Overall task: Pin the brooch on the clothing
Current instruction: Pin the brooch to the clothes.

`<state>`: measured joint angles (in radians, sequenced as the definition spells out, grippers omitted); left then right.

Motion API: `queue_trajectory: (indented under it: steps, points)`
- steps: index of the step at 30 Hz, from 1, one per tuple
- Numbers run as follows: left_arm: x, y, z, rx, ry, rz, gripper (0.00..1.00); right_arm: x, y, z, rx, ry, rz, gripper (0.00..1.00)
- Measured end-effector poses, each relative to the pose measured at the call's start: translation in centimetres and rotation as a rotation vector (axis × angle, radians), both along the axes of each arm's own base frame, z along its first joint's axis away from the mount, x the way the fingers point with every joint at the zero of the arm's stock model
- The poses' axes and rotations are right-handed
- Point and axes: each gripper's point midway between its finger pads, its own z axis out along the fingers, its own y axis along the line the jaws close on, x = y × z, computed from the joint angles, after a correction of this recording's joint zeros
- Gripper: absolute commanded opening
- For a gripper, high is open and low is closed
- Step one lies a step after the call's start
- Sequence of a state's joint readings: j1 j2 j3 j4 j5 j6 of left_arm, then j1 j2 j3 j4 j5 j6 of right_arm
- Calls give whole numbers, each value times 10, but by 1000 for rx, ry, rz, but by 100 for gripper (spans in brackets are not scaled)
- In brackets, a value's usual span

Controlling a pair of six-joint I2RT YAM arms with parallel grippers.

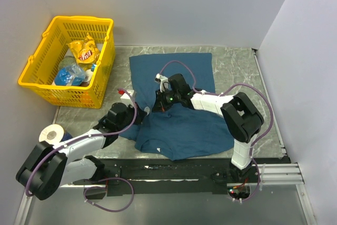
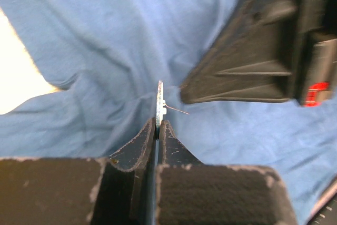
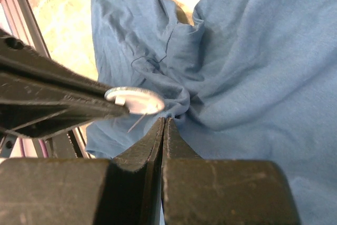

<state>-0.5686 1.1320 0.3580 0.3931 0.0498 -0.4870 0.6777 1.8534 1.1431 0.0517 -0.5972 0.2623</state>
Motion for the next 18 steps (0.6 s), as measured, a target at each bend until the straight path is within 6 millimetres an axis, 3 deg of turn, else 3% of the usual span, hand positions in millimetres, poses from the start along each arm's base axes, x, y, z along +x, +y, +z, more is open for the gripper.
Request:
queue_trajectory:
  steps: [9,18]
  points:
    - [2,15,-14,84,30,57,1,-1,0,8,33,11,11,0]
    - [8,12,-19,104,50,53,1,-3,1,15,51,10,24,0]
